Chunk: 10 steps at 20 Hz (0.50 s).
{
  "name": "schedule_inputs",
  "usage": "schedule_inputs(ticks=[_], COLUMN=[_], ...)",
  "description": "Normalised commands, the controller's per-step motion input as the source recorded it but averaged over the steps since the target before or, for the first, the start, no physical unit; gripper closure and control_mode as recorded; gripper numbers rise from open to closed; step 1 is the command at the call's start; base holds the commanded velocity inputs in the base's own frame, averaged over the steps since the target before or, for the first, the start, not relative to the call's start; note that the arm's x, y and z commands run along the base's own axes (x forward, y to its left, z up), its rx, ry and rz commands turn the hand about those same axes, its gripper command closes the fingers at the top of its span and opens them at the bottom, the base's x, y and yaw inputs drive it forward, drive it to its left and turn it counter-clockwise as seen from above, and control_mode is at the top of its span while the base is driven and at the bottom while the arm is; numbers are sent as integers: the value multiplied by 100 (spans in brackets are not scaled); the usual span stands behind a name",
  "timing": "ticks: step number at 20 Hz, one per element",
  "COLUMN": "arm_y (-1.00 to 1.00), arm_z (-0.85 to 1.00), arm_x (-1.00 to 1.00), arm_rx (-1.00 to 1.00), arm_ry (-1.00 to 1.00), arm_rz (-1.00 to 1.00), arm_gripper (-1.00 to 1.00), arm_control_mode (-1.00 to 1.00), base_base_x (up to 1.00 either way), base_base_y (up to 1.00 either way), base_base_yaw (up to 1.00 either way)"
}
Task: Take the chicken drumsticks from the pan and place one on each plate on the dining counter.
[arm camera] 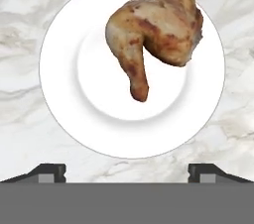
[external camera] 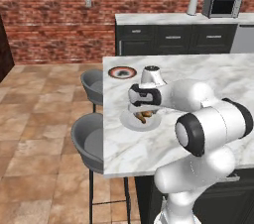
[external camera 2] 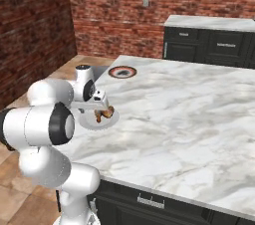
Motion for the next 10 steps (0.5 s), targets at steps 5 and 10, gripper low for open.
schedule_inputs(ticks=[5,10], arm_y=[-23,-28], arm_z=[42,33], arm_x=[-90,-74], arm_rx=[0,0], arm_ry=[0,2], arm_rz=[0,0], arm_gripper=[-100,-100], arm_control_mode=[-100,-100], base_base_x=[0,0], base_base_y=[0,0], base_base_yaw=[0,0])
